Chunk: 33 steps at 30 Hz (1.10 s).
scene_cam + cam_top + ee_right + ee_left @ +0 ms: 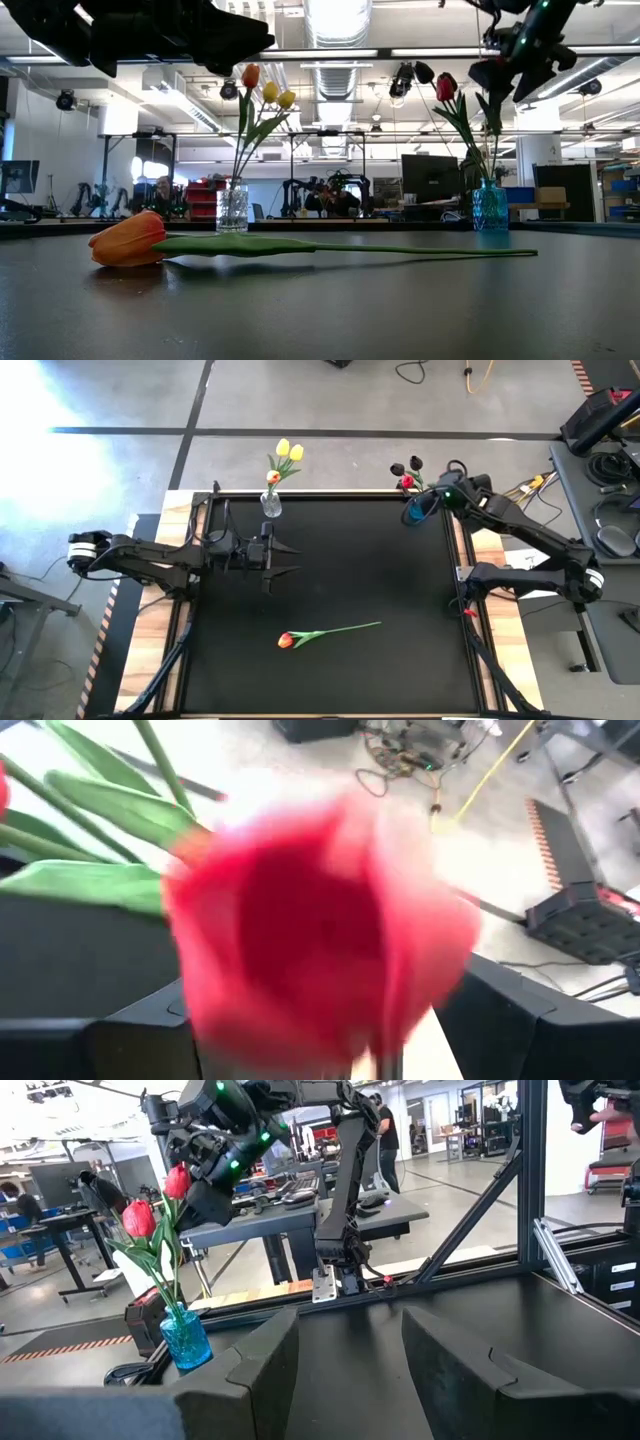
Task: Sort flowers into vase by color
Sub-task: Put the red flower into the blue vase, then put the orange flower into the transparent vase
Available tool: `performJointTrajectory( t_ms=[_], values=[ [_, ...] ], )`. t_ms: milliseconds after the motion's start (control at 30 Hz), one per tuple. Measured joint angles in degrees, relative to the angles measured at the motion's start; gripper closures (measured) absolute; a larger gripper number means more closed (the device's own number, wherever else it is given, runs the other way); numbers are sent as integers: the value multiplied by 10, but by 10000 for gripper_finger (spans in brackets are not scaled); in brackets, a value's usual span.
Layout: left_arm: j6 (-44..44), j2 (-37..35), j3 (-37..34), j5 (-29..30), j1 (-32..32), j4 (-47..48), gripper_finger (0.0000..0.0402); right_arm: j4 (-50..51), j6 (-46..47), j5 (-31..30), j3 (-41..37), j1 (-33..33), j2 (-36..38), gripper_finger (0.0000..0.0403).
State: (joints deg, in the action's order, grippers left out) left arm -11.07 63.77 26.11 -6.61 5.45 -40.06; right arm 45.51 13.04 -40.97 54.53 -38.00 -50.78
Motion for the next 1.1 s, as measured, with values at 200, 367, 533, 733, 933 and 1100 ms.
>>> performJointTrajectory(
  t_ms=[200,367,533,733,933,1100],
  values=[
    [0,0,0,0,0,0,237,56,6,33,43,0,0,136],
    [0,0,0,0,0,0,237,72,-1,66,65,0,0,138],
    [0,0,0,0,0,0,237,75,0,70,83,0,0,136],
    [0,0,0,0,0,2,237,84,24,70,118,0,0,138],
    [0,0,0,0,0,5,237,93,18,70,161,0,0,138],
    [0,0,0,0,0,5,237,119,-22,108,200,8,0,162]
  ],
)
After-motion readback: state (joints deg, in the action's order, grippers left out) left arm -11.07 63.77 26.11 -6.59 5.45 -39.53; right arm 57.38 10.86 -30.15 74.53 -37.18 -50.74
